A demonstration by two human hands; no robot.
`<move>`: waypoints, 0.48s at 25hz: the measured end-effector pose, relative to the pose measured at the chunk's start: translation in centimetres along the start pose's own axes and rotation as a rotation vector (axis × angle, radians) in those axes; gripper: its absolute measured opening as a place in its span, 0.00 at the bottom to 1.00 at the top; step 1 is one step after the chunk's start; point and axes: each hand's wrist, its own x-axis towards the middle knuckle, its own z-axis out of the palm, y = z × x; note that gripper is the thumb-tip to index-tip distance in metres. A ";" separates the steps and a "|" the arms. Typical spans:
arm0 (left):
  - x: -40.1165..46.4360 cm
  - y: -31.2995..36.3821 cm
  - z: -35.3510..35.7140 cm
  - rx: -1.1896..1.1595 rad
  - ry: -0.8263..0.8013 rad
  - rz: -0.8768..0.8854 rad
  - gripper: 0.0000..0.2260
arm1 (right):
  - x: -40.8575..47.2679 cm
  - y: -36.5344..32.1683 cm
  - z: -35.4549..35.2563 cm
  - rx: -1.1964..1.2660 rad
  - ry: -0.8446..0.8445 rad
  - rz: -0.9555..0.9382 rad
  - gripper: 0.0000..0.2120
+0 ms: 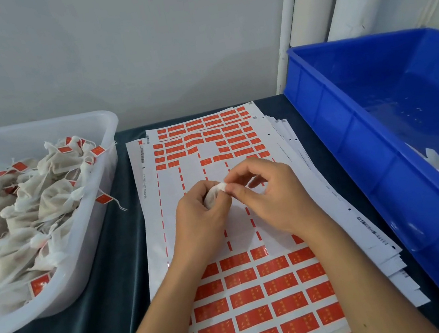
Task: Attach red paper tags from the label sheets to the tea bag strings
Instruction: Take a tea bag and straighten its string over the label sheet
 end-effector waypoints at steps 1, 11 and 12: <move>0.0 0.1 0.0 -0.004 -0.026 0.005 0.07 | 0.0 0.1 0.0 -0.013 0.002 0.005 0.03; -0.5 1.7 -1.2 -0.142 -0.205 -0.077 0.14 | 0.0 -0.3 0.4 -0.022 0.140 -0.003 0.05; -0.5 1.8 -1.2 -0.149 -0.195 -0.082 0.14 | -0.1 -0.3 0.3 -0.017 0.149 -0.019 0.05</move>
